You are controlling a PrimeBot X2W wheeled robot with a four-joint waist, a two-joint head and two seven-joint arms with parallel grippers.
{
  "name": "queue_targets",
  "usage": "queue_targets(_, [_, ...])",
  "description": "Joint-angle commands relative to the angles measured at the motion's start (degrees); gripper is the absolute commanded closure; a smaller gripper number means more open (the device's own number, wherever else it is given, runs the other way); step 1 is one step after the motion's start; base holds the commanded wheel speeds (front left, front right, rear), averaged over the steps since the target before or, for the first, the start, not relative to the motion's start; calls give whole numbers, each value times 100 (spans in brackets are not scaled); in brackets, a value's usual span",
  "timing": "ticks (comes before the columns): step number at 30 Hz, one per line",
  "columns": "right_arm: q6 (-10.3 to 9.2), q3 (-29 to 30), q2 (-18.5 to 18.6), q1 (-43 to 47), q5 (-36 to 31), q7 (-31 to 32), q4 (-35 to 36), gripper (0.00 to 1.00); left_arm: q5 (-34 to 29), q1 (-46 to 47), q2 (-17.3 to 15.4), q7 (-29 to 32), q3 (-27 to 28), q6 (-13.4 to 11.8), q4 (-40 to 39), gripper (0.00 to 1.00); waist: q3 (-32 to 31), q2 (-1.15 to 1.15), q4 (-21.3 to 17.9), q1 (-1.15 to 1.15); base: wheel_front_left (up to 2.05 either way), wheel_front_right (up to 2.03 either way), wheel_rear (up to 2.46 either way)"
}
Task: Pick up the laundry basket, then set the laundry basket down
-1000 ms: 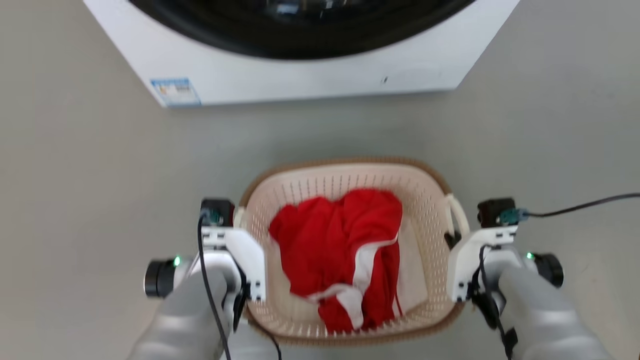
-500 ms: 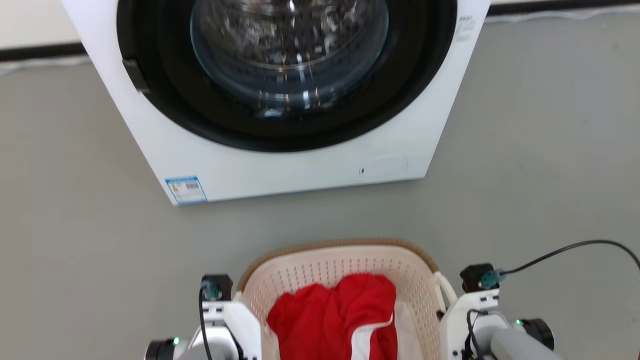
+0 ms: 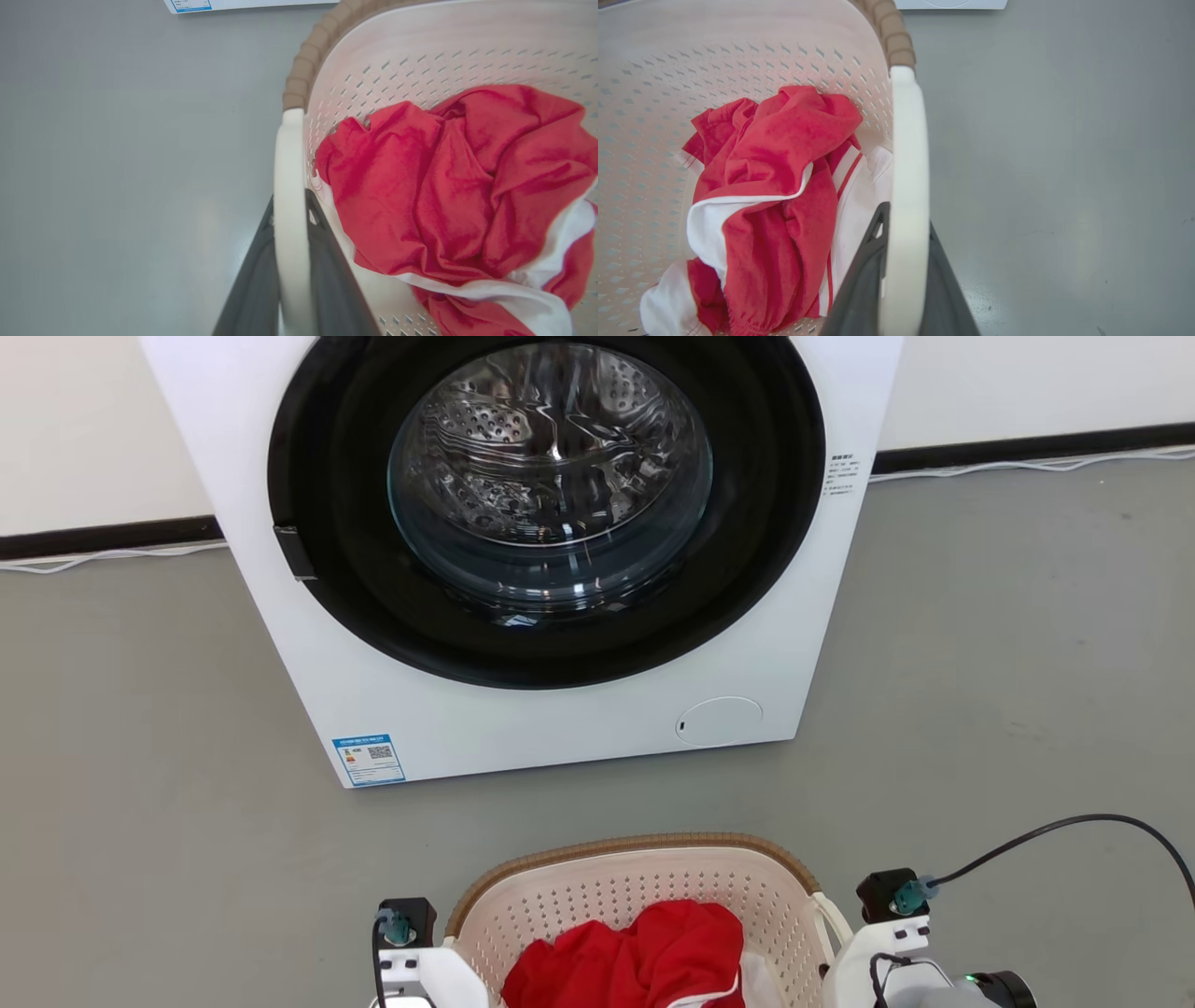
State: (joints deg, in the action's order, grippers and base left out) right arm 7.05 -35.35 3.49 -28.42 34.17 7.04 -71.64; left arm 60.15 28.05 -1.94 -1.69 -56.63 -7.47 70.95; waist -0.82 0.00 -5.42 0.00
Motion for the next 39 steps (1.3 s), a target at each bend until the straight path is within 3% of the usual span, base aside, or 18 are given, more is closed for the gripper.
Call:
queue_targets(1, [44,-133,-61,-38,21,-49,57,100,23,113,-94,-76,87,20,-81,100,-9,0,17,0,0,0,0])
queue_targets(39, [44,-522,-61,-95,444,-139,-57,100,419,147,-94,-158,-231,-22,-59,100,26,0,101,0,0,0,0])
